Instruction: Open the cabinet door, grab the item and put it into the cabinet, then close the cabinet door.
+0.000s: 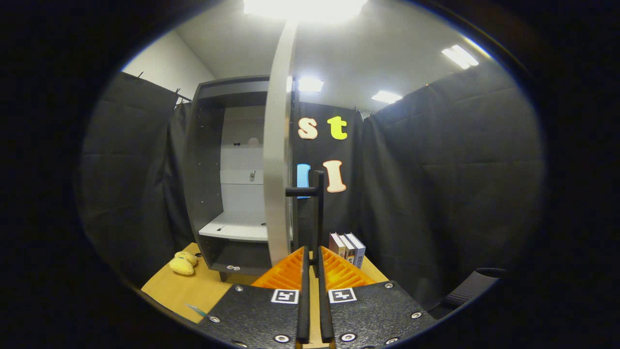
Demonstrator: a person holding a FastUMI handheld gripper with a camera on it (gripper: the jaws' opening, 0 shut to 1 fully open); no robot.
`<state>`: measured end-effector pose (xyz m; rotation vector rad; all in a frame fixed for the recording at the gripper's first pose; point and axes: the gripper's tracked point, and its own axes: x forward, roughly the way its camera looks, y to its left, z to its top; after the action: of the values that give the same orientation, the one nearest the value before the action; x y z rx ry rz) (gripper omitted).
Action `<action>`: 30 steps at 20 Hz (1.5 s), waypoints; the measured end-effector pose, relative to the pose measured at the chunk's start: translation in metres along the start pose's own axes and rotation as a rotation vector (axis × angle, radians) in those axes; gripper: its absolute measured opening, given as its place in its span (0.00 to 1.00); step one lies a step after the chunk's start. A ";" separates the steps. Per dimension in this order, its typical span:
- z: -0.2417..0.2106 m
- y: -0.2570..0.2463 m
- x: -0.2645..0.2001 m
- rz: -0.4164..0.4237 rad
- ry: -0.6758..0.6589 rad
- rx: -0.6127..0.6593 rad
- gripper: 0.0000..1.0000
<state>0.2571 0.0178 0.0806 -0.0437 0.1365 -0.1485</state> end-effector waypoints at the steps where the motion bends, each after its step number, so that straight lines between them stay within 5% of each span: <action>1: 0.003 -0.003 0.000 -0.017 -0.016 0.004 0.05; 5: 0.012 0.013 -0.002 0.045 -0.076 0.058 0.07; 7: 0.016 0.023 -0.002 0.084 -0.097 0.074 0.20; 12: 0.014 0.043 -0.003 0.138 -0.122 0.075 0.90; 20: 0.004 0.090 -0.006 0.230 -0.137 0.091 0.93; 30: -0.079 0.219 0.012 0.402 -0.076 0.052 0.93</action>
<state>0.2899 0.2297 -0.0106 0.0305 0.0638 0.2509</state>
